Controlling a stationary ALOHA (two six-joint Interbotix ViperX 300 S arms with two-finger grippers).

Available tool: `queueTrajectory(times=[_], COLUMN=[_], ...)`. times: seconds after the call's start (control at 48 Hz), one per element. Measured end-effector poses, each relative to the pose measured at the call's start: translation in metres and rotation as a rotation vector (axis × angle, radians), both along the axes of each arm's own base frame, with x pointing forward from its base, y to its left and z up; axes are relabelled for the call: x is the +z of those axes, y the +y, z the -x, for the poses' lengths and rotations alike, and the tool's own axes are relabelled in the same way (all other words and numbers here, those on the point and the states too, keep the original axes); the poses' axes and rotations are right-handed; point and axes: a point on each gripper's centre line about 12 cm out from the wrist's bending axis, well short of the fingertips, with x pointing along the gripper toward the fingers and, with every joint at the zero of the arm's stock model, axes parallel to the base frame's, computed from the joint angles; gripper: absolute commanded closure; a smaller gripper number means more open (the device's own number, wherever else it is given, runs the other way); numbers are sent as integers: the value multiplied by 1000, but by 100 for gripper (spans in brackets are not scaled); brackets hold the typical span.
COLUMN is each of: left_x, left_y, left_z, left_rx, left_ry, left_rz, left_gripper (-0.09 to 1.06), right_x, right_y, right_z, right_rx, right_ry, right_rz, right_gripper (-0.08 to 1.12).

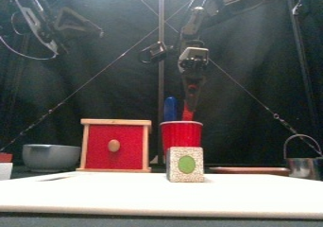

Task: Cut the sushi into 4 pieces with the knife
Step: Grasp knife edge with left hand

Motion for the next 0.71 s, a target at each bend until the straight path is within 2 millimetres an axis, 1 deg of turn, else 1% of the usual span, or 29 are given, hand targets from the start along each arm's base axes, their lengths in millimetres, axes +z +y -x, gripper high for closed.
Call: queueTrajectory(times=[0.104,0.188,0.292,0.333,0.458,0.583,0.708], left_x=[-1,-1,2,3,7,11,12], left_y=[1,3,5,6,9,10,13], left_z=[0,0,1,1,3,7,9], left_rx=[6,14,22,25,39,49,66], left_ry=[3,0,-20,-32,-92,-168,-203], left_rz=[3,7,4,4,0,8,31], left_gripper=[48,47,47,47,47,47,44], right_x=[9,24,54,70,110,127,134], right_y=[-3,-4,-1,1,9,22,47], right_z=[1,6,18,25,51,70,87], right_rx=[-13,-22,-32,-38,-38,-19,-6], right_ry=[-8,-34,-104,-146,-268,-404,-632], right_rz=[-5,-2,13,21,51,64,28], right_gripper=[98,98,98,98,98,98,98])
